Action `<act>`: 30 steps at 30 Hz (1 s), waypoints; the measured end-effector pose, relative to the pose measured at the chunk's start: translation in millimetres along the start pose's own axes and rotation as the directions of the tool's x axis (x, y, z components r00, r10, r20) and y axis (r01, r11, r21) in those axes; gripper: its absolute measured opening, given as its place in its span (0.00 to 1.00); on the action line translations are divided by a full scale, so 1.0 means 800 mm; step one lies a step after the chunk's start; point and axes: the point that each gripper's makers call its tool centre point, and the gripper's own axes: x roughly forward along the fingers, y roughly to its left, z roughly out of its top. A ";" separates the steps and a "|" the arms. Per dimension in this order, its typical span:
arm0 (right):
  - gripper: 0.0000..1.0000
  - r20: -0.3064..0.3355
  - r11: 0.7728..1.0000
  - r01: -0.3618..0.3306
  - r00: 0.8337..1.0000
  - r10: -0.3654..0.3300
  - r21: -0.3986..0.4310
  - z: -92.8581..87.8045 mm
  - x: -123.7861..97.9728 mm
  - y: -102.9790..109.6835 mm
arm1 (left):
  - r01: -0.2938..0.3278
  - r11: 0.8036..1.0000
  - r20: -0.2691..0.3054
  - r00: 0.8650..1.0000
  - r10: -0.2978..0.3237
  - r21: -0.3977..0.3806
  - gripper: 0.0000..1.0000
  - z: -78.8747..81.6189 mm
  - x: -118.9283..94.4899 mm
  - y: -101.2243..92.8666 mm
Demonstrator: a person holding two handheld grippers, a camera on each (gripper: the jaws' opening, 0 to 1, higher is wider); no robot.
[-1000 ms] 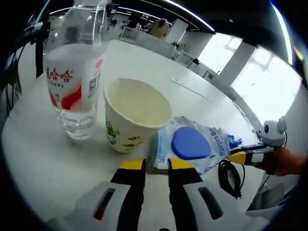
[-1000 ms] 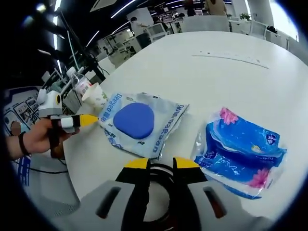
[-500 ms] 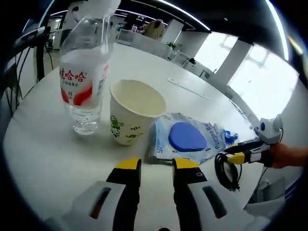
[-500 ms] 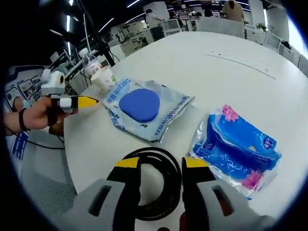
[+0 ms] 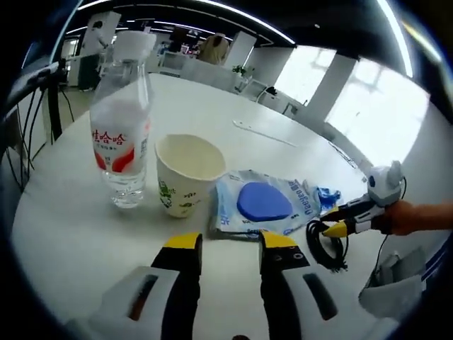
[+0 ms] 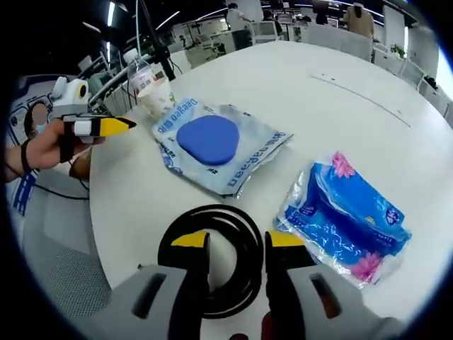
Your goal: Arrange the tabletop items into an orderly group along one side of the table until the central work area is clear of visible clutter.
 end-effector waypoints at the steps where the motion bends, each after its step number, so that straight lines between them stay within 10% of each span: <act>1: 0.25 0.001 1.000 0.001 1.000 -0.001 0.000 0.000 0.000 0.000 | -0.002 1.000 0.002 1.000 0.002 0.016 0.31 0.001 -0.003 -0.001; 30: 0.11 -0.011 0.999 0.024 1.000 -0.024 -0.042 -0.009 -0.004 -0.003 | -0.029 0.996 0.051 0.998 0.024 0.087 0.35 0.014 -0.049 0.007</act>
